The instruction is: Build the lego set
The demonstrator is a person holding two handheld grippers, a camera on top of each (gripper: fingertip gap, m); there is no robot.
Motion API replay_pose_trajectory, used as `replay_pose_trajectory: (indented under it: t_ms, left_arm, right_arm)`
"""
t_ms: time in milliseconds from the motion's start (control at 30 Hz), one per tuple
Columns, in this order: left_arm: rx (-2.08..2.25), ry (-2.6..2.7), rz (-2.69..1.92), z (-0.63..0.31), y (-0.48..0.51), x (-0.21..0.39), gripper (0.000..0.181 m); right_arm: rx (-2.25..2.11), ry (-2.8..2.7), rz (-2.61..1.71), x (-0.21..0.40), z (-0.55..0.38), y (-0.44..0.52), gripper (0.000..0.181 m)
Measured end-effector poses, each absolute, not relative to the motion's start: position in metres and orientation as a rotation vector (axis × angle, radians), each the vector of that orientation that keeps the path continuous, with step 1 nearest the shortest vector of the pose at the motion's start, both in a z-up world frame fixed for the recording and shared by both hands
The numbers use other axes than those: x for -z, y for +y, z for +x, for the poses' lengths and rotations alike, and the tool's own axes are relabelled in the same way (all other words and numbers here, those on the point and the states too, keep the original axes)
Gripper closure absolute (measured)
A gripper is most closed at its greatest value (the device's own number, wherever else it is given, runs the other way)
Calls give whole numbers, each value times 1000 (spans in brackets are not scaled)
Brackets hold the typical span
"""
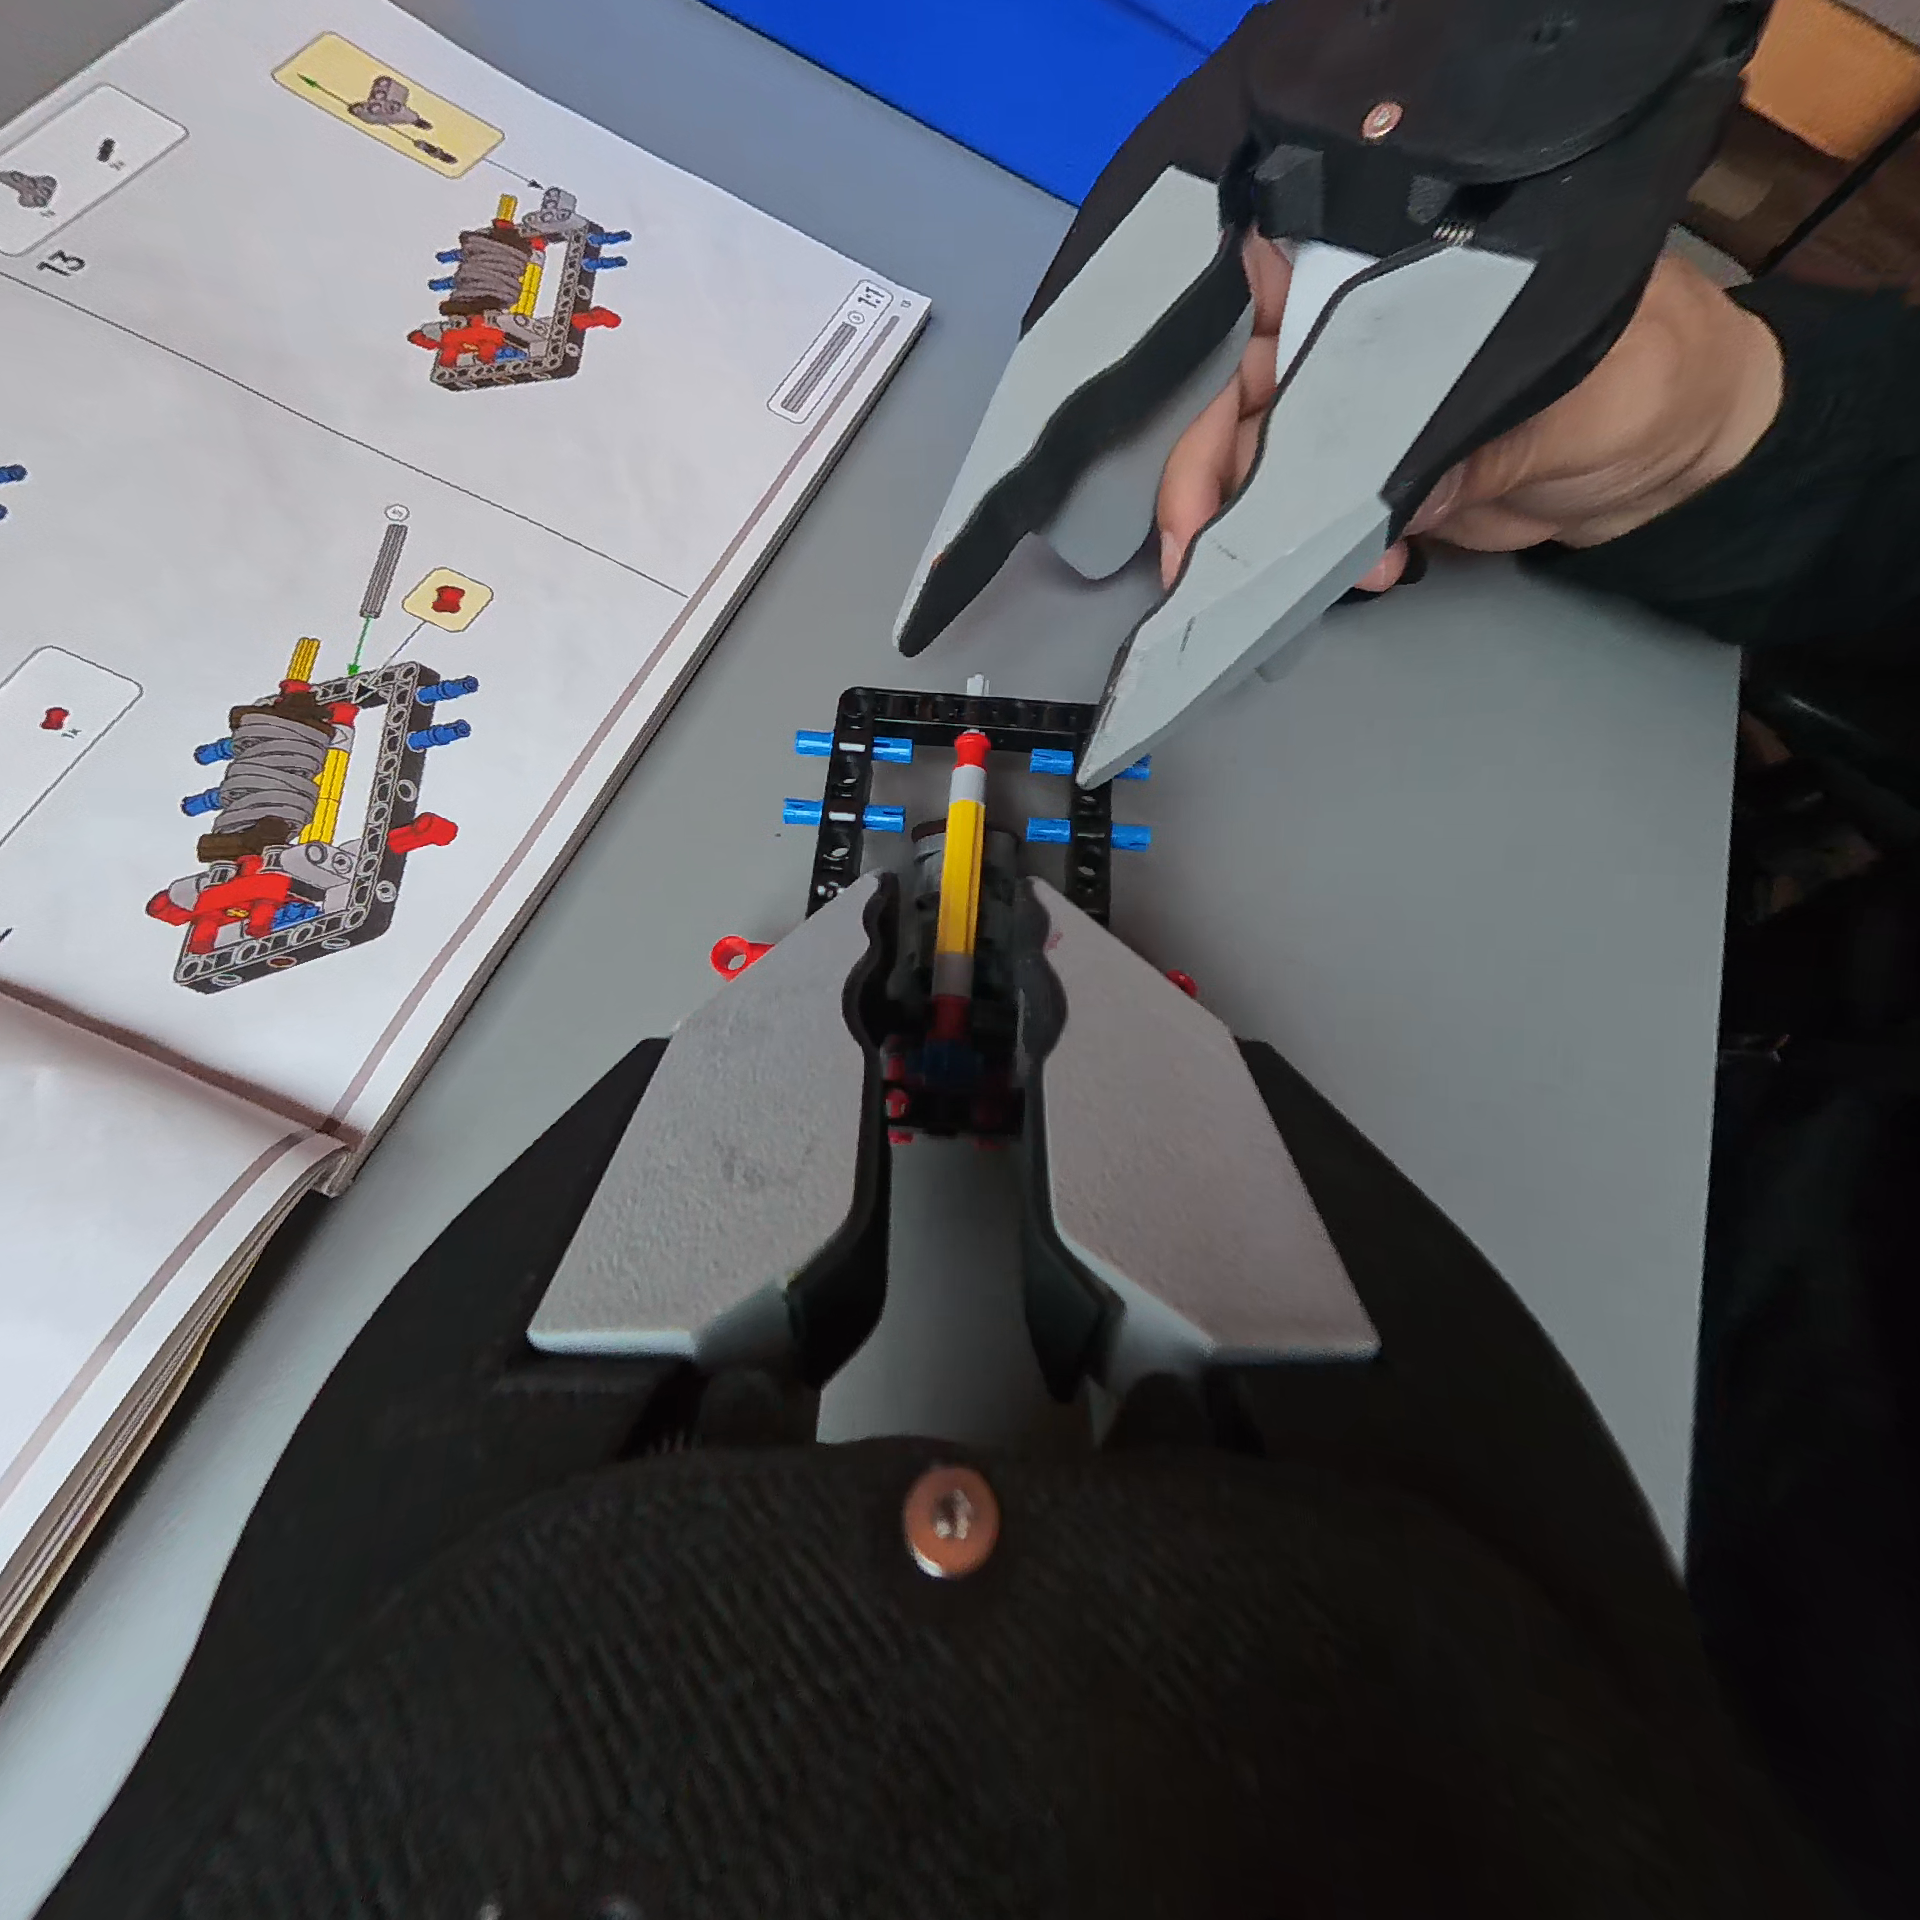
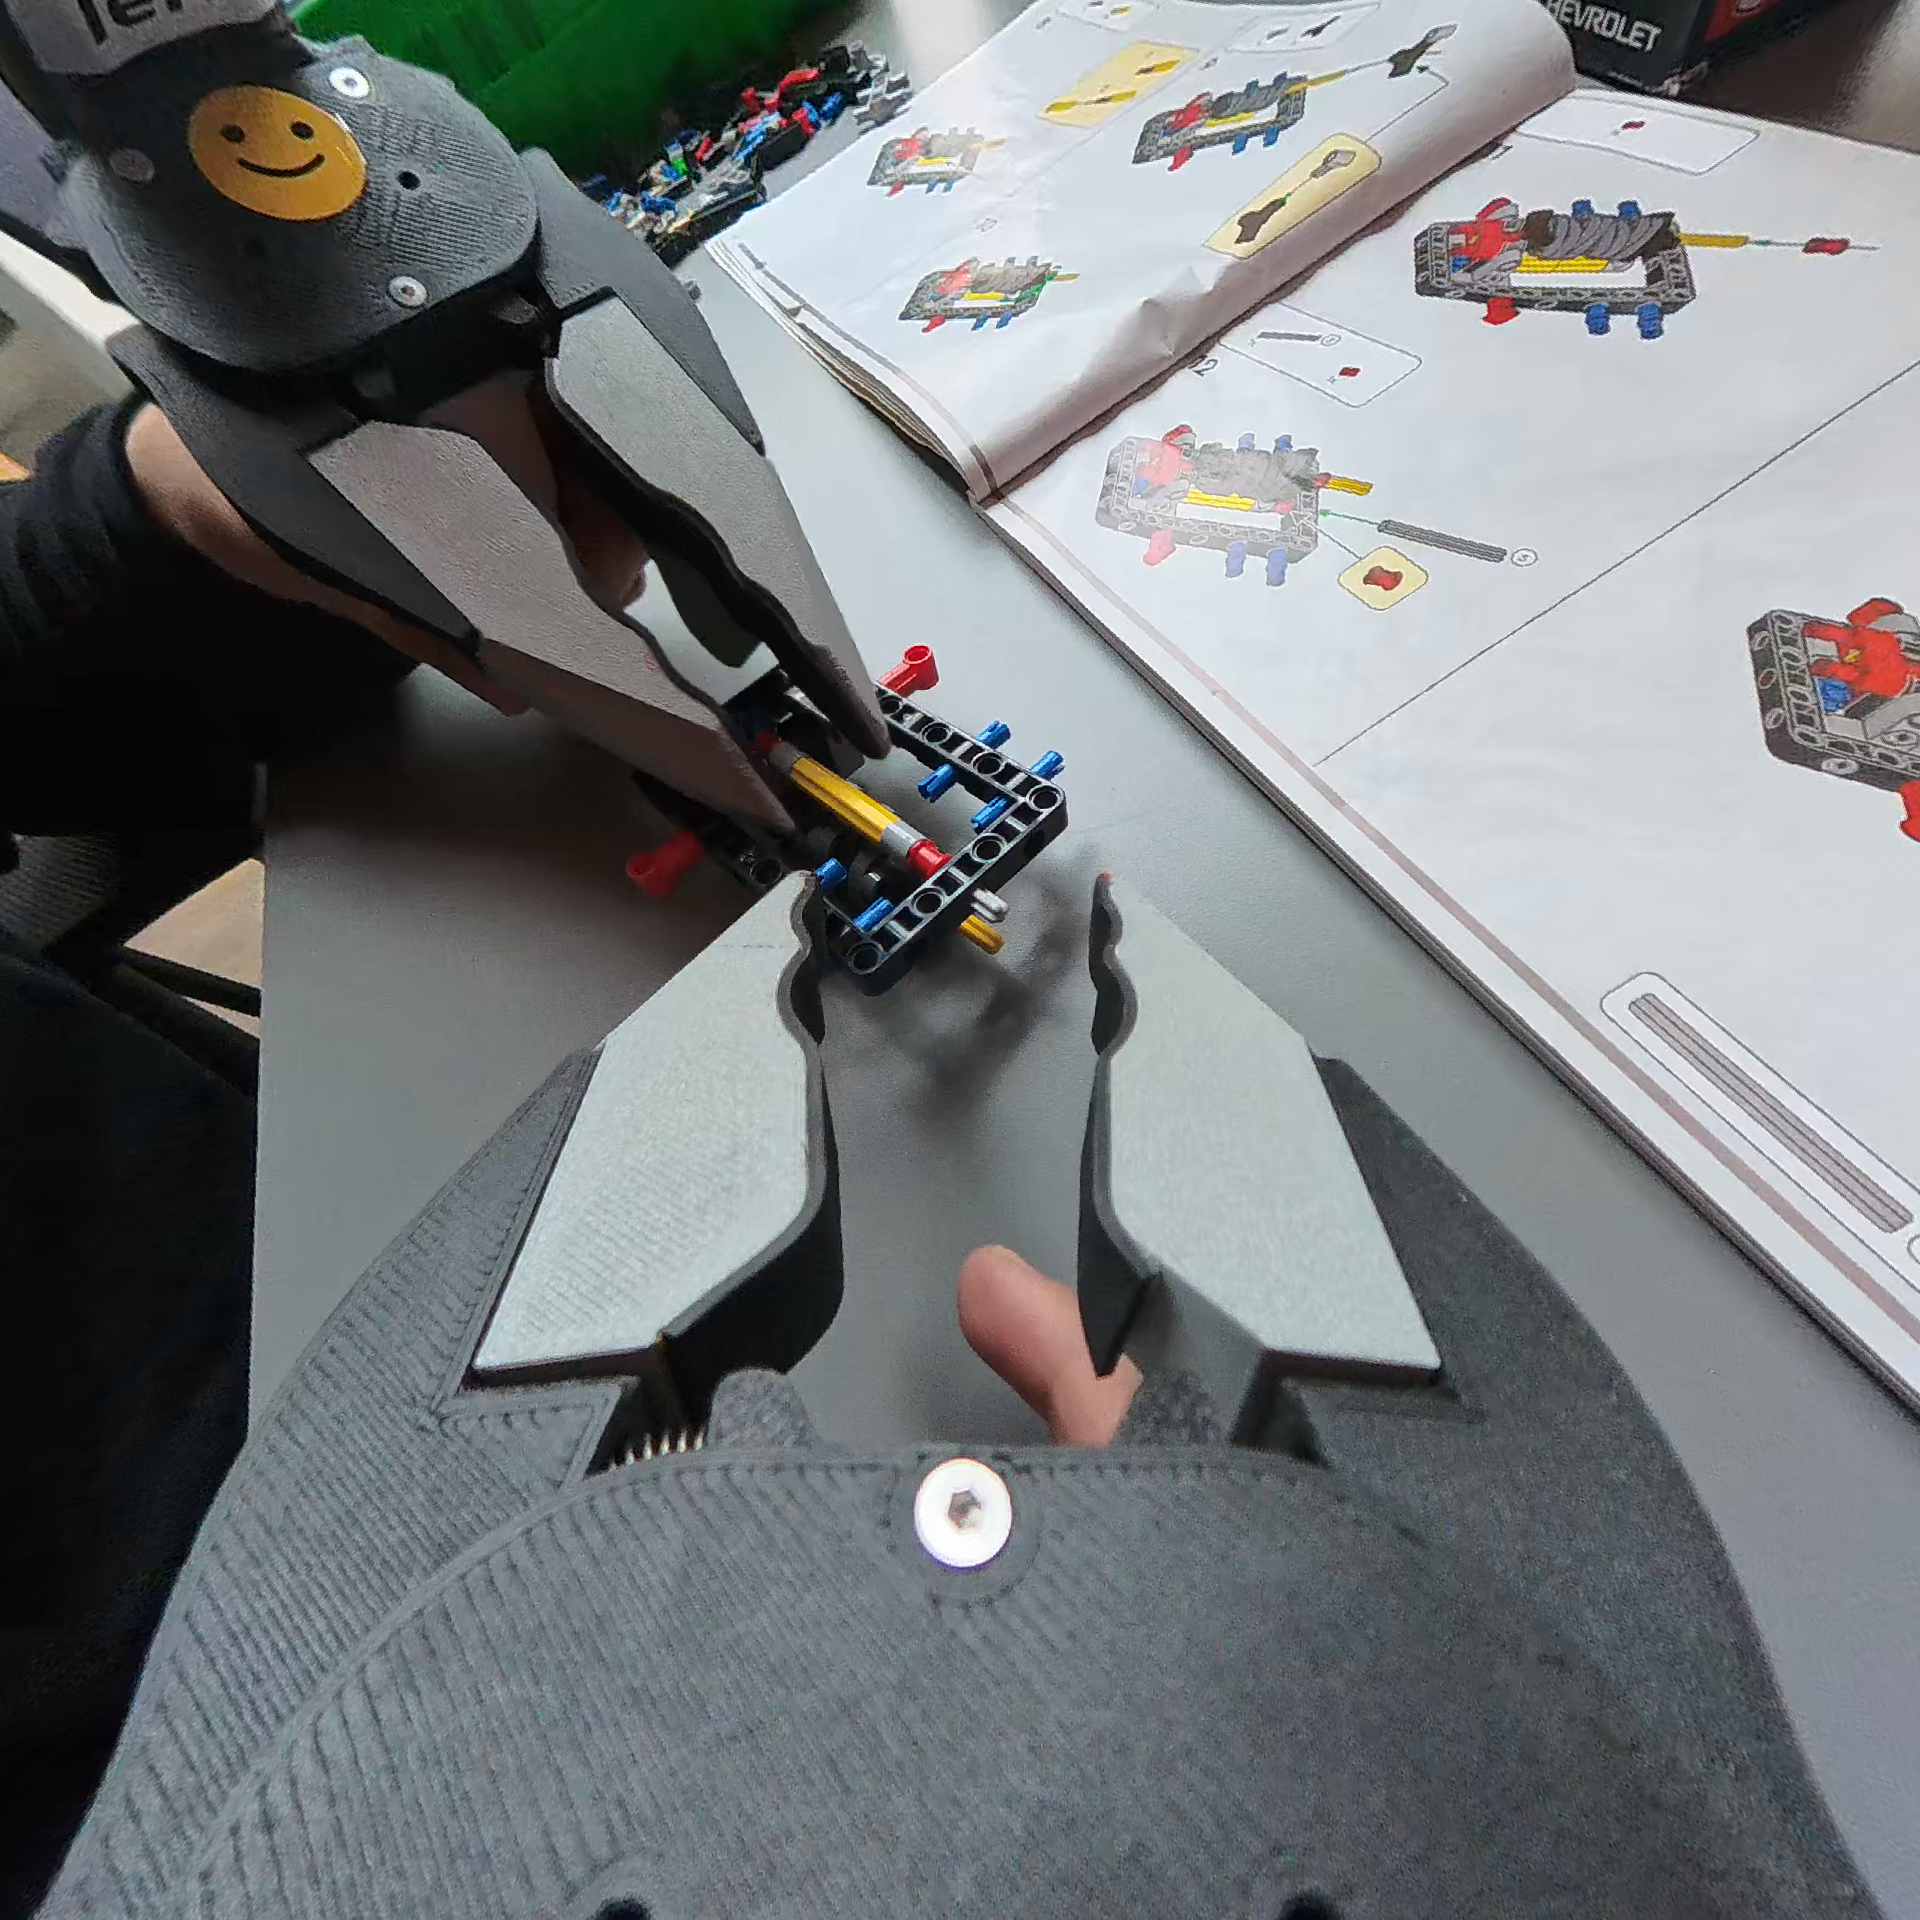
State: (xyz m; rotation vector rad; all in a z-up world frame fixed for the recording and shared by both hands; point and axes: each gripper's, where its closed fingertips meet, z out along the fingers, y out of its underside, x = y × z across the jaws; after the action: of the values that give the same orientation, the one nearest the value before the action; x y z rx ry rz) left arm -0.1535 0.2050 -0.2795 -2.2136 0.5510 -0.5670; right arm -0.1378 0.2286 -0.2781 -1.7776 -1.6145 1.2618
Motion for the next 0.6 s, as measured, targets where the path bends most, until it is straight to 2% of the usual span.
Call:
replay_pose_trajectory:
  t_ms: [233, 600]
  left_arm:
    - [538, 511, -2170, -174, 211, 259, 161]
    - [584, 515, -2282, -177, 201, 279, 155]
  right_arm:
    - [-1294, -1590, -1808, 278, -137, 231, 133]
    - [-1182, -1586, -1762, 278, -130, 235, 136]
